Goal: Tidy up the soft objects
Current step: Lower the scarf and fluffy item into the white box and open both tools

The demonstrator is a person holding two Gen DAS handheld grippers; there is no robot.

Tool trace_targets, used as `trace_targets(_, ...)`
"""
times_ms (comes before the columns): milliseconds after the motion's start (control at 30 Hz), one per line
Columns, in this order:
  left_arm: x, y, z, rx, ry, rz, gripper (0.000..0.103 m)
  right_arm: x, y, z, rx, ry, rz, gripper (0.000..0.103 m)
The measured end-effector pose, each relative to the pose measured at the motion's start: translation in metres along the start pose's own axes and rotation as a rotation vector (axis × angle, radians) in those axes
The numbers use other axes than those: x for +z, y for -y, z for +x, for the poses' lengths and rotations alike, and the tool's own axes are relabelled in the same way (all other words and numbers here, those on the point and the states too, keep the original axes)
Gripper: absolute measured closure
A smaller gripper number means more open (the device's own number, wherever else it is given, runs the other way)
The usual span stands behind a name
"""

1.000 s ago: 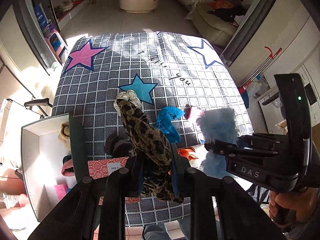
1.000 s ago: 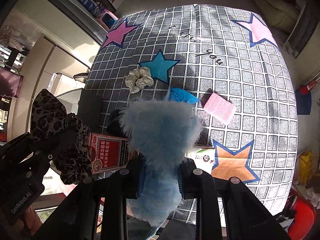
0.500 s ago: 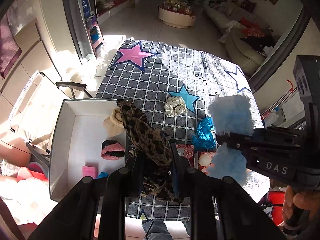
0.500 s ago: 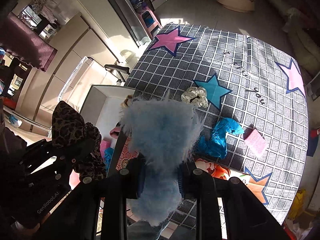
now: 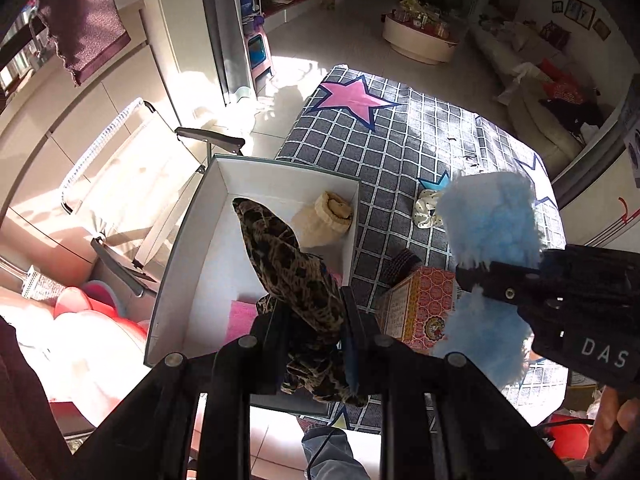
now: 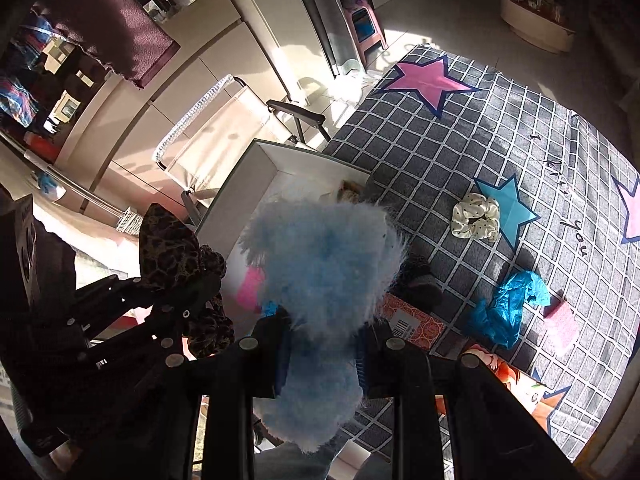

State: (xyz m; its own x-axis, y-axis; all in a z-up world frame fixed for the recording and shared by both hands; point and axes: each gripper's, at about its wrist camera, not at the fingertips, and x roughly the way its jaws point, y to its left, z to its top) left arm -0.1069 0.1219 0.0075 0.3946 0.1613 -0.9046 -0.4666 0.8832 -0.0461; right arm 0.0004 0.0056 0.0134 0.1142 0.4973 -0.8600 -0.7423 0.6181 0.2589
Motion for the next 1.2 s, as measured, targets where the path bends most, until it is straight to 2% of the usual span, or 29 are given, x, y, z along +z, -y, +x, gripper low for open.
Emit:
trace_targets(500,-0.003,-0.032,0.023,0.035,-0.044,-0.063,0.079,0.027,-0.025,0.031,-0.010,-0.050,-0.075,0.075)
trace_targets(1200,-0.004,-0.047,0.044,0.049,-0.078,-0.098,0.079,0.059,-0.048,0.060,-0.033,-0.088,-0.122,0.075)
